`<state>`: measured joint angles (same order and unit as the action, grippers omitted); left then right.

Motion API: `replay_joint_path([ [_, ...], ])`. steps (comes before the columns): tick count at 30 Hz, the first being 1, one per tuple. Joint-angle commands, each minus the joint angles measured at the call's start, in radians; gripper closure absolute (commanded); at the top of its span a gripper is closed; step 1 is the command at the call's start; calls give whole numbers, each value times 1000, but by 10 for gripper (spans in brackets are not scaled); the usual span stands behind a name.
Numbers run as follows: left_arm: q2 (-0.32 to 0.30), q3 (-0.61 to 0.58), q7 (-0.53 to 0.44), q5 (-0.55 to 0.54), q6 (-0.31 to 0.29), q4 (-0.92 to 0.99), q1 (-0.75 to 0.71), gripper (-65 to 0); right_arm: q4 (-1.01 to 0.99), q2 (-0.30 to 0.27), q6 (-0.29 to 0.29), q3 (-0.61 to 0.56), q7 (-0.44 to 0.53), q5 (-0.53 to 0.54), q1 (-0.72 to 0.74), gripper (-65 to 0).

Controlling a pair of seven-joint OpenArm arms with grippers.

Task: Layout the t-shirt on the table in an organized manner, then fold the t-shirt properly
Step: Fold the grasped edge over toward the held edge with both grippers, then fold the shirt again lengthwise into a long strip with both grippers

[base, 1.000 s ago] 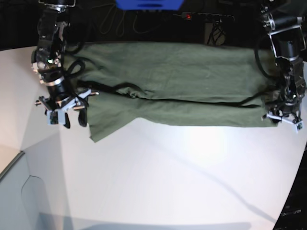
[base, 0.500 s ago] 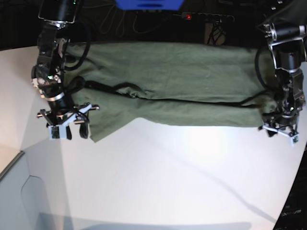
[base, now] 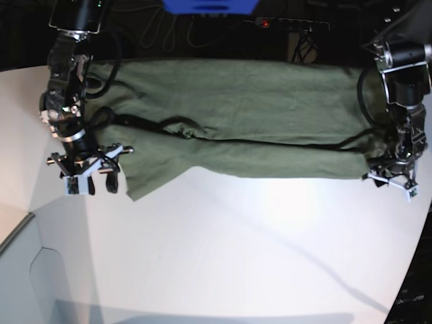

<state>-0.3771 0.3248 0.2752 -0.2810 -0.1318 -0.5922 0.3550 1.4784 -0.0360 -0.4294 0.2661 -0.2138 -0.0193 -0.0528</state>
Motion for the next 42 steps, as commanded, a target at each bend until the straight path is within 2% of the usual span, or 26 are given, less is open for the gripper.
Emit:
replay_joint_path([
  [1,-18,3,-18,-4,1,-12,22,-308,17,-3,-3,-3,29,12,21,-309],
  [6,-16,3,-18,-4,-1,-10,19,-307,-35,-2,-3,-20,29,14,64,-311],
  [12,-16,0,-18,-4,-4,-8,17,-300,-192,-29,-3,-69,29,12,141,-312],
  [15,-16,0,-18,-4,-6,-8,14,-227,-267,-43,-3,-92,29,12,179,-320],
  [19,-16,0,-18,-4,-6,-8,9,-97,-376,-51,-3,-118,29,12,242,-366],
  [22,-16,0,-18,-4,-6,-8,9,0,-465,-71,-4,-118,29,12,287,-377],
  [30,-16,0,-17,-4,-6,-8,-6,0,-582,-83,-4,-123,29,12,311,-379],
  [35,-16,0,-17,-4,-6,-8,-6,0,-582,-83,-4,-239,29,12,290,-373],
  [38,-16,0,-17,-4,-6,-8,-6,0,-579,-83,-4,-285,30,12,285,-316],
  [42,-18,0,-17,-4,-6,-8,-6,0,-577,-83,0,-287,30,12,288,-156],
])
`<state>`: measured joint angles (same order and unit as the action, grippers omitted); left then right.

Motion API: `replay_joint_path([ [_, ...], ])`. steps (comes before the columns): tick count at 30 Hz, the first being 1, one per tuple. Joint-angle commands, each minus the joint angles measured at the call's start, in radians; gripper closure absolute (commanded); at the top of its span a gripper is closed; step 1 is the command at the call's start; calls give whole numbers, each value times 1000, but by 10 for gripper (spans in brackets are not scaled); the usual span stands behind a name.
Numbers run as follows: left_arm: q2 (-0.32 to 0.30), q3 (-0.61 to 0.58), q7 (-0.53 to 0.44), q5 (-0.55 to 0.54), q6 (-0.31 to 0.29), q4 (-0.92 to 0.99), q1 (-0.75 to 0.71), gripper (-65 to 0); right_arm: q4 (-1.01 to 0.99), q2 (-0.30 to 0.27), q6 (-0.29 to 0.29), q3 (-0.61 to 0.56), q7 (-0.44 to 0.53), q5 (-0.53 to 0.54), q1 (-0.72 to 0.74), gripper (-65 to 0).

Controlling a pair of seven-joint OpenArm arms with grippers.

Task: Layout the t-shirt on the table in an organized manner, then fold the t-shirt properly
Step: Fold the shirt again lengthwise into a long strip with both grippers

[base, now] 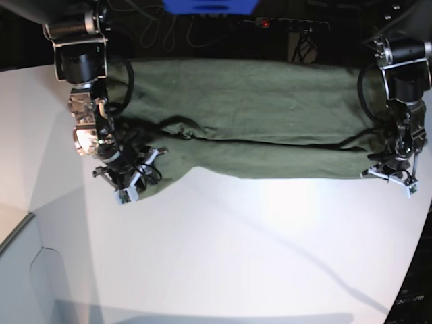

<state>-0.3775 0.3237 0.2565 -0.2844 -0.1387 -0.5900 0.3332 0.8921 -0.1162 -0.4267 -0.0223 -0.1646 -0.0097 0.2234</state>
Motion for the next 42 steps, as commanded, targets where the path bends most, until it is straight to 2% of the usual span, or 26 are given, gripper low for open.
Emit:
replay_joint_path([
  [1,-18,1,2,0,1,-11,16,0,9,-3,-1,2,-19,3,18,-108],
  [4,-19,1,2,-3,1,-20,16,0,11,-3,-1,2,-19,3,47,0],
  [9,-19,2,2,-6,1,-28,27,0,101,-4,-1,46,-19,3,60,0],
  [19,-16,2,8,-8,3,-215,39,0,266,-1,-1,61,-19,3,63,0],
  [25,-13,2,4,-8,1,-233,74,0,267,-1,-1,66,-16,3,118,0],
  [29,-13,2,4,-8,1,-232,111,0,267,-1,-1,111,-16,3,161,0],
  [32,10,1,4,-8,1,-233,131,0,267,-3,-1,115,-17,3,173,0],
  [42,35,2,2,-8,0,-250,108,0,276,-3,-2,115,-11,4,69,0],
])
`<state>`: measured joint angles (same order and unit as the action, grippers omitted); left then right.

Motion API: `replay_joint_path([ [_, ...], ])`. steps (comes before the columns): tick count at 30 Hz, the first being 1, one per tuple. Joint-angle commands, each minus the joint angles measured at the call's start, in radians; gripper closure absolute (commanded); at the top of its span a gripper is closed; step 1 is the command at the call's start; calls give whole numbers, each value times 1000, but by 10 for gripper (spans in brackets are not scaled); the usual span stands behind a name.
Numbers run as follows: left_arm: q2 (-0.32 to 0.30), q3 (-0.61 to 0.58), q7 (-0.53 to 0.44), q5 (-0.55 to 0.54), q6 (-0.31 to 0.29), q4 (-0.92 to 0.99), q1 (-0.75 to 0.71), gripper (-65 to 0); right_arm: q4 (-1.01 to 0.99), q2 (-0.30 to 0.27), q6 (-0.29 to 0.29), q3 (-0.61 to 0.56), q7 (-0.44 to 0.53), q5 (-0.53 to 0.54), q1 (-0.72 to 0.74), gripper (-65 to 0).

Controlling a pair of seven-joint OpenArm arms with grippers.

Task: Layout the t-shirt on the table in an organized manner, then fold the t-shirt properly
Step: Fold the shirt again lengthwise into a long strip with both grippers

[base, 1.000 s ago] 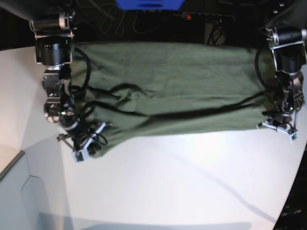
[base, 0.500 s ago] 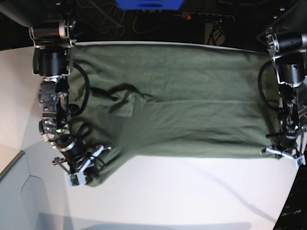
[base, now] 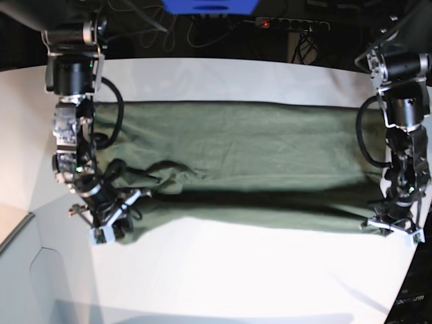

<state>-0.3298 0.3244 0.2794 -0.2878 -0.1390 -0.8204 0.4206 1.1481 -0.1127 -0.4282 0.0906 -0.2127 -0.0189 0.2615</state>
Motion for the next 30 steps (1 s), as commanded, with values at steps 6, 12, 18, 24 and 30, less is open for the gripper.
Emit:
replay_joint_path([
  [6,-7,3,-21,-4,0,-167,-91,0,135,-6,-4,4,37,14,-80,0],
  [12,-1,58,-21,-4,0,-336,-239,0,292,-5,1,4,34,14,-213,0],
  [18,41,192,-21,-4,-1,-348,-292,0,384,5,1,4,35,14,-341,0],
  [24,61,207,-21,-4,-1,-386,-365,0,384,11,1,4,35,14,-402,0],
  [30,91,207,-22,-4,-1,-469,-460,0,386,6,1,4,37,14,-439,0],
])
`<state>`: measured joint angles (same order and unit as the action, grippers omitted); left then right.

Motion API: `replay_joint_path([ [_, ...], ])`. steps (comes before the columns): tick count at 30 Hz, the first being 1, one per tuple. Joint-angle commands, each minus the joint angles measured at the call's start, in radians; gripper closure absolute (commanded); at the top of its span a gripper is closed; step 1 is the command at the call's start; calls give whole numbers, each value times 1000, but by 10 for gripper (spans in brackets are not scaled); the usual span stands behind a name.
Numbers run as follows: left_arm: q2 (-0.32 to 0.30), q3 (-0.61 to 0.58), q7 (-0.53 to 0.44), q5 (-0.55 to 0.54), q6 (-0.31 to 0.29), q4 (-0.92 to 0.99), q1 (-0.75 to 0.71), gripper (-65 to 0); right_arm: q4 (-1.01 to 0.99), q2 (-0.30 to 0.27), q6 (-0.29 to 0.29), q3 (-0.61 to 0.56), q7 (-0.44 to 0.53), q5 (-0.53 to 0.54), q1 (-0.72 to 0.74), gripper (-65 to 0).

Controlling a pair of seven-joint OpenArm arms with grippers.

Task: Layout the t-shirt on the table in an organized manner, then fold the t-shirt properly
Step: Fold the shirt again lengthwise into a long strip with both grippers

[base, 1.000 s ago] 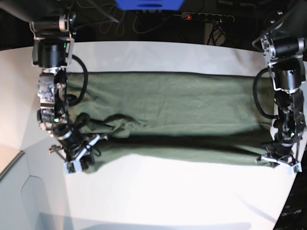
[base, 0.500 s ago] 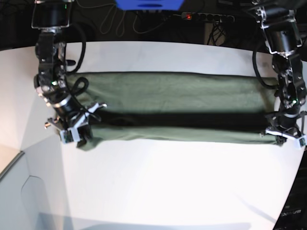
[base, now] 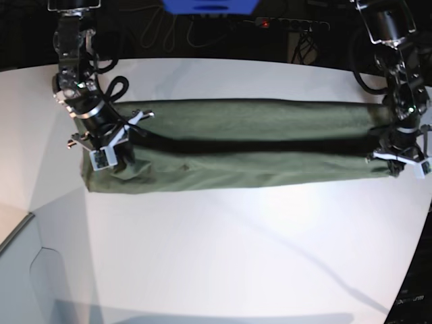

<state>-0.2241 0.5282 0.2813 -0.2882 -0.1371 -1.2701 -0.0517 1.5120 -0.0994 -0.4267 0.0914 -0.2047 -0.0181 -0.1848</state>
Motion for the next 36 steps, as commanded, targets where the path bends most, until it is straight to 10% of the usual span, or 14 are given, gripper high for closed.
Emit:
replay_joint_path([
  [1,-14,4,-24,-4,-3,-21,2,0,22,-7,-2,3,29,13,-2,0],
  [20,-18,4,-18,-4,-3,34,-43,-2,12,-7,-5,3,21,13,-61,0],
  [30,-19,4,-17,-3,-3,60,-44,-266,177,-1,-7,51,26,14,-169,-341],
  [36,-13,65,-17,-4,-3,-4,-58,-324,302,66,-7,149,21,16,-180,-389],
])
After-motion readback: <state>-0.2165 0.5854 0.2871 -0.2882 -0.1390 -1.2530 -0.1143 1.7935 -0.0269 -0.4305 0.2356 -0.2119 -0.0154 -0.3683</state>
